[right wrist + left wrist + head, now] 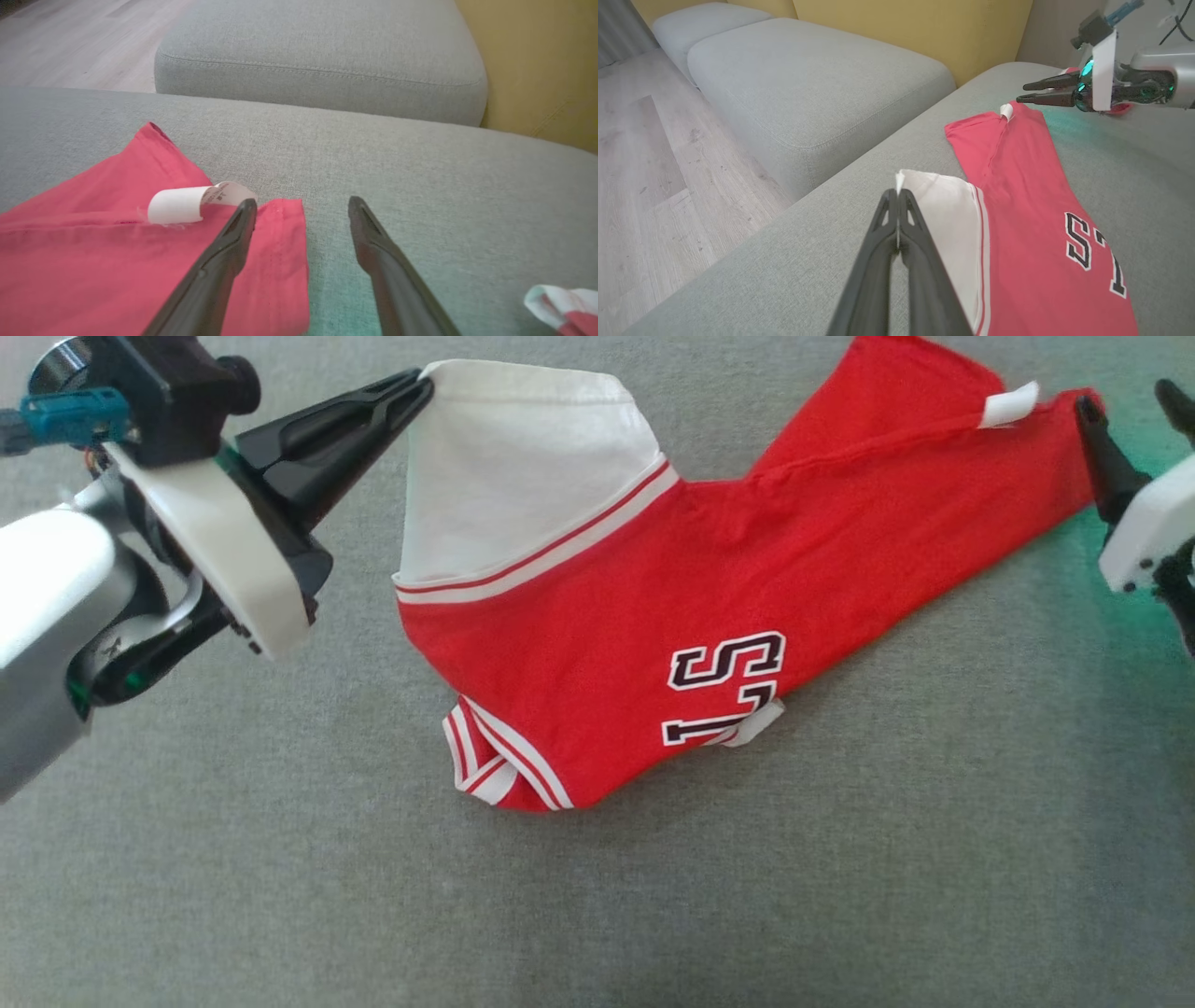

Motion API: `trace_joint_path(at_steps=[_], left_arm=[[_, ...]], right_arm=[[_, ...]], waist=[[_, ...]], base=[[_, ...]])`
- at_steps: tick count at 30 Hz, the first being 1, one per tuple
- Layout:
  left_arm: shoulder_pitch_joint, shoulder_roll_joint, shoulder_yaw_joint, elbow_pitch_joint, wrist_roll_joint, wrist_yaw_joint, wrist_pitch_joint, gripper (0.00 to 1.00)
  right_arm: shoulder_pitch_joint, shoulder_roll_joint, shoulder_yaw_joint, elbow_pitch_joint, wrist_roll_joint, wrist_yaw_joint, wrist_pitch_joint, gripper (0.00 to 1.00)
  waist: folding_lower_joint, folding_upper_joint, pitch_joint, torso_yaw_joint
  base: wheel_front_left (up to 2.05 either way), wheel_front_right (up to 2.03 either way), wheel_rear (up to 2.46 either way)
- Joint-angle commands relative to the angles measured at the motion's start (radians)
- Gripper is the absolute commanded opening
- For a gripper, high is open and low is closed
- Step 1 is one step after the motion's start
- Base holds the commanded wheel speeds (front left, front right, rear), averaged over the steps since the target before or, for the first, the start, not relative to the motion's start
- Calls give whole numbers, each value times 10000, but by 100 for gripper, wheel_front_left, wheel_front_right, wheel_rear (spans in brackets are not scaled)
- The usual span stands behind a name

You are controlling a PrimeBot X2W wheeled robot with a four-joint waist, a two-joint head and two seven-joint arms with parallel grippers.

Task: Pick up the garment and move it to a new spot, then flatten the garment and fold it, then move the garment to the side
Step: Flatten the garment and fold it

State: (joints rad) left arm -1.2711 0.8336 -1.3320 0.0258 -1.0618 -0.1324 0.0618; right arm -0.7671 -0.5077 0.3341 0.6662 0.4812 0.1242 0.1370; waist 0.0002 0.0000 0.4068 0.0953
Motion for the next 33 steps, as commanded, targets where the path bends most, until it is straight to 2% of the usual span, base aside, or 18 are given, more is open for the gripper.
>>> trace_joint_path(at_steps=[1, 7, 9, 10, 13, 14, 18, 23, 33], left_arm=[[-560, 247, 518, -174, 161, 17, 80, 0], [-625, 154, 518, -196, 232, 17, 187, 0], [-632, 133, 518, -186, 240, 17, 209, 0], [-630, 129, 518, -181, 240, 17, 220, 0], [-612, 131, 518, -169, 223, 17, 244, 0], [-606, 132, 518, -163, 216, 17, 248, 0], [-583, 146, 518, -124, 177, 17, 232, 0], [-653, 241, 518, 60, 576, 17, -185, 0], [-1304, 303, 541, 1853, 2067, 17, -2811, 0]], right_arm=[[-332, 69, 204, 271, 274, 65, 195, 100], [-1025, 224, 746, 1118, 533, 65, 187, 100], [-1220, 261, 1003, 1345, 658, 65, 156, 77], [-1299, 279, 1132, 1435, 737, 65, 161, 49], [-1505, 275, 1488, 1705, 901, 65, 160, 17], [-1556, 269, 1575, 1799, 969, 65, 153, 0], [-1718, 236, 1918, 2062, 1262, 65, 142, 0], [-1930, 63, 2272, 2044, 1470, 65, -626, 0], [-2334, -527, 2638, 1416, 1992, 65, -2303, 0]], waist=[[-2, 0, 141, 125], [-2, 0, 249, 267], [-2, 0, 261, 294], [-2, 0, 263, 299], [-2, 0, 244, 289], [-2, 0, 232, 283], [-2, 0, 173, 235], [-2, 0, -9, 134], [-2, 0, -1293, -257]], base=[[0, 0, 0], [0, 0, 0], [0, 0, 0], [0, 0, 0], [0, 0, 0], [0, 0, 0], [0, 0, 0], [0, 0, 0], [0, 0, 0]])
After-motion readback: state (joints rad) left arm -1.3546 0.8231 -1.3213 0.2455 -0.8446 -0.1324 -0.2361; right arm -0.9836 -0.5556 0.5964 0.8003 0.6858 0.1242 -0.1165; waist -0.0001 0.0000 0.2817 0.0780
